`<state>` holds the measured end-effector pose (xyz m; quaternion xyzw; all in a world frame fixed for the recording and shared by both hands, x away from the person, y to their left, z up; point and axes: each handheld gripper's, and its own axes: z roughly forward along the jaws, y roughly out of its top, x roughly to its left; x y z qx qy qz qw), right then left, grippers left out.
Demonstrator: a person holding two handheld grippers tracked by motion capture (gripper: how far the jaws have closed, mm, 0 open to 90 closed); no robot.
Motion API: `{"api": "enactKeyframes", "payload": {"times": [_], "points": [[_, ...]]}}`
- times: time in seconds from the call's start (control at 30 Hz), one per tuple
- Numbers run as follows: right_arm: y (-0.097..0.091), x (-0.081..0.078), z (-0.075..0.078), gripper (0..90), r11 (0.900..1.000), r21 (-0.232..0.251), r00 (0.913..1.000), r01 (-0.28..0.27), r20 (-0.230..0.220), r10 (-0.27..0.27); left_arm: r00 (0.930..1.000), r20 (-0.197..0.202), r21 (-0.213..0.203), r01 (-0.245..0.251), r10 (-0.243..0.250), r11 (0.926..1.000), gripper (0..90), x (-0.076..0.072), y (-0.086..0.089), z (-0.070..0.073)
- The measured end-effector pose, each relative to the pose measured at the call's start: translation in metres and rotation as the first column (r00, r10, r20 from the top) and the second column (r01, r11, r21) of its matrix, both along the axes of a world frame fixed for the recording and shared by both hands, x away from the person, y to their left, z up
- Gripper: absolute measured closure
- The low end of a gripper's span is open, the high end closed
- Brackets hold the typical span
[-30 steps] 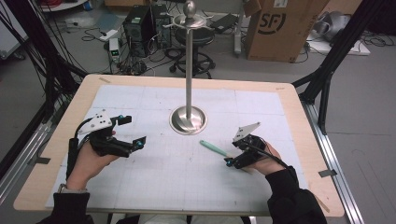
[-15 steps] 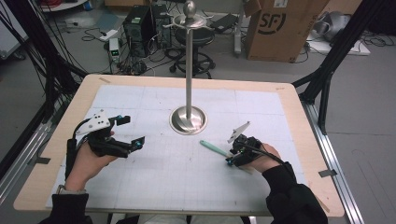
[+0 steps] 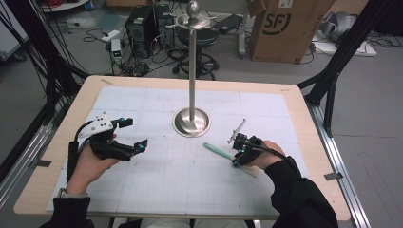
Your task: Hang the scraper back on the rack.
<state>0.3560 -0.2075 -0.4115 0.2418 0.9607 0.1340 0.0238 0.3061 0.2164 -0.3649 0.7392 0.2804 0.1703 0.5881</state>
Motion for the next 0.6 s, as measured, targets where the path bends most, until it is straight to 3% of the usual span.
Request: {"api": "enactKeyframes", "payload": {"times": [0.17,0.4,0.5,0.53,0.57,0.6], "points": [[0.008,0.007,0.002,71.6,0.9983,-0.056,0.9988,-0.017,-0.046,0.014,1.0,-0.003,0.009,0.0,0.0,1.0,1.7,0.0,-0.002,-0.001],[0.015,0.013,0.003,80.4,0.9941,-0.107,0.9979,-0.013,-0.065,0.006,1.0,-0.001,0.008,0.001,-0.001,1.0,1.7,0.0,-0.001,-0.001],[0.015,0.012,0.003,80.7,0.9945,-0.102,0.9983,-0.021,-0.056,0.016,1.0,0.001,0.004,-0.003,0.003,1.0,1.7,0.0,0.001,0.0],[0.013,0.011,0.004,80.8,0.9971,-0.073,0.9993,-0.02,-0.032,0.018,1.0,0.0,-0.001,-0.005,0.005,1.0,1.7,0.0,0.001,0.0],[0.013,0.011,0.004,80.8,0.9971,-0.073,0.9993,-0.02,-0.032,0.018,1.0,0.002,-0.002,-0.007,0.007,1.0,1.7,0.0,0.002,0.0],[0.011,0.01,0.004,80.8,0.9992,-0.04,0.9996,-0.004,-0.027,0.003,1.0,0.003,-0.005,-0.006,0.006,1.0,1.7,0.001,0.003,0.0]]}}
